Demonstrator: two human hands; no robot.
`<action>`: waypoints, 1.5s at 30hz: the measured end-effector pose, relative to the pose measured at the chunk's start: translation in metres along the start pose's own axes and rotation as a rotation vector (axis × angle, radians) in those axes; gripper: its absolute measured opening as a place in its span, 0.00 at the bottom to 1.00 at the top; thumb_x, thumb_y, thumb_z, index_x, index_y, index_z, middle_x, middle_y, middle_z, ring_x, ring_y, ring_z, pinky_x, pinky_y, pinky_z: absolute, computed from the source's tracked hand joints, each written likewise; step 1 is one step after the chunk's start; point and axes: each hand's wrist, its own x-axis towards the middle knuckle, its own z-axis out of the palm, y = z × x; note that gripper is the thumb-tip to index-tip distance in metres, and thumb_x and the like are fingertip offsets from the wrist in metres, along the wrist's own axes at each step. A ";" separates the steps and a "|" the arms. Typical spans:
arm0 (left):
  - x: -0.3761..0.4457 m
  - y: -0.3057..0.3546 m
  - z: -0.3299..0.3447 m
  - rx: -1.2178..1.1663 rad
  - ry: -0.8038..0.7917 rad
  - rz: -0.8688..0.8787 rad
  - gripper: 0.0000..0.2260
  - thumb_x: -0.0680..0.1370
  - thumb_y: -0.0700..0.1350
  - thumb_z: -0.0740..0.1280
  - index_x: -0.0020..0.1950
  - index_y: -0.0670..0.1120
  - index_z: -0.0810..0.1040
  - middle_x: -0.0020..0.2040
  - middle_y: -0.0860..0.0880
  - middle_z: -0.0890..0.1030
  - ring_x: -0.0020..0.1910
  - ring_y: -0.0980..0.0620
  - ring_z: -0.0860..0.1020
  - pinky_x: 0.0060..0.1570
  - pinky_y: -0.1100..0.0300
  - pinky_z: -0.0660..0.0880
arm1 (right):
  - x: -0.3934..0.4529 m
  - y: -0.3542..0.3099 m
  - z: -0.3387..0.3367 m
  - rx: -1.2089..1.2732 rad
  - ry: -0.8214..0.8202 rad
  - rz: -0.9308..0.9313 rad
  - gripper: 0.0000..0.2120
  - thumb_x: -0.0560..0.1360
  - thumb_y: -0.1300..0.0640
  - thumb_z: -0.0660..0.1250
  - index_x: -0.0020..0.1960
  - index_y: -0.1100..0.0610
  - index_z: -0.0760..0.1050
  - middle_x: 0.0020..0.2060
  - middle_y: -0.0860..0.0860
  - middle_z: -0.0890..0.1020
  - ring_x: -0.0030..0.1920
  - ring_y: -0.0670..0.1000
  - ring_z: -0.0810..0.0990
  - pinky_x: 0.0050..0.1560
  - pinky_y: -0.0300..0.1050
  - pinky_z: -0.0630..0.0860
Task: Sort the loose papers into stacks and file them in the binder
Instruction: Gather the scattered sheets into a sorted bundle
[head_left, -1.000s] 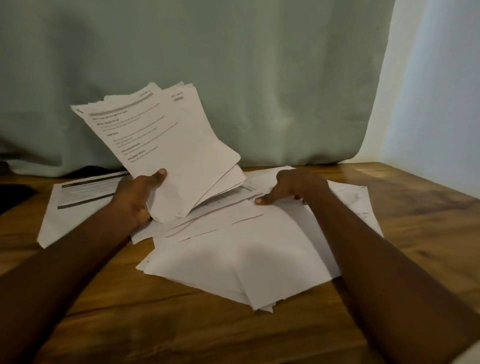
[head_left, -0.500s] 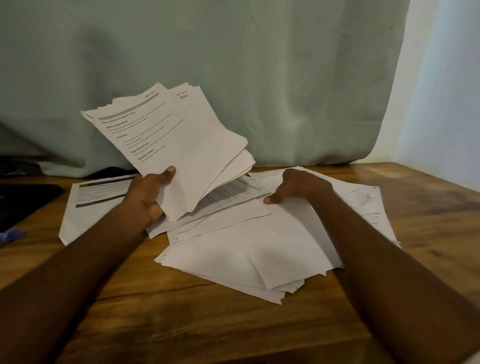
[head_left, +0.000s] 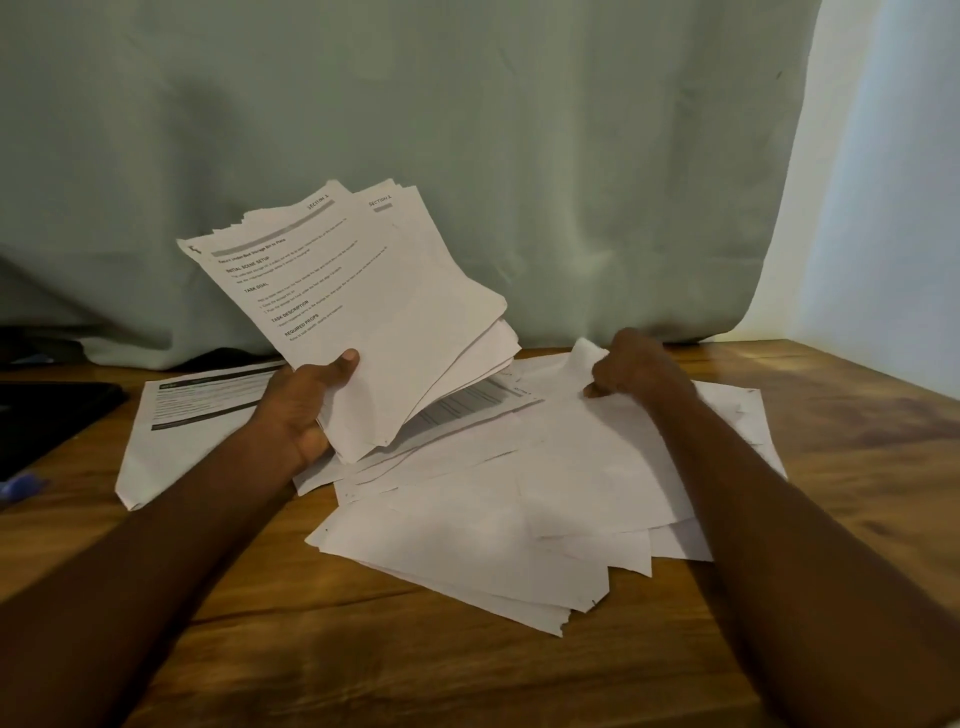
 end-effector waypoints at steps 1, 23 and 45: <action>0.002 0.000 -0.001 -0.011 0.003 -0.005 0.19 0.79 0.38 0.70 0.70 0.46 0.76 0.59 0.47 0.83 0.53 0.48 0.82 0.45 0.53 0.78 | -0.002 0.000 -0.011 0.029 0.103 0.002 0.17 0.72 0.57 0.76 0.55 0.59 0.73 0.58 0.61 0.81 0.59 0.64 0.79 0.52 0.50 0.75; 0.018 0.049 -0.061 0.011 0.159 0.133 0.22 0.81 0.40 0.69 0.75 0.45 0.72 0.68 0.45 0.79 0.56 0.49 0.81 0.54 0.48 0.78 | -0.047 -0.089 0.033 0.352 0.111 -0.414 0.10 0.80 0.53 0.65 0.49 0.56 0.83 0.47 0.54 0.86 0.46 0.57 0.83 0.46 0.45 0.77; 0.011 0.044 -0.046 0.056 0.108 0.110 0.21 0.82 0.40 0.67 0.75 0.42 0.72 0.67 0.42 0.78 0.51 0.50 0.81 0.55 0.49 0.80 | 0.011 -0.023 0.030 0.837 0.111 -0.199 0.03 0.74 0.62 0.76 0.43 0.58 0.83 0.38 0.51 0.84 0.38 0.50 0.81 0.38 0.39 0.75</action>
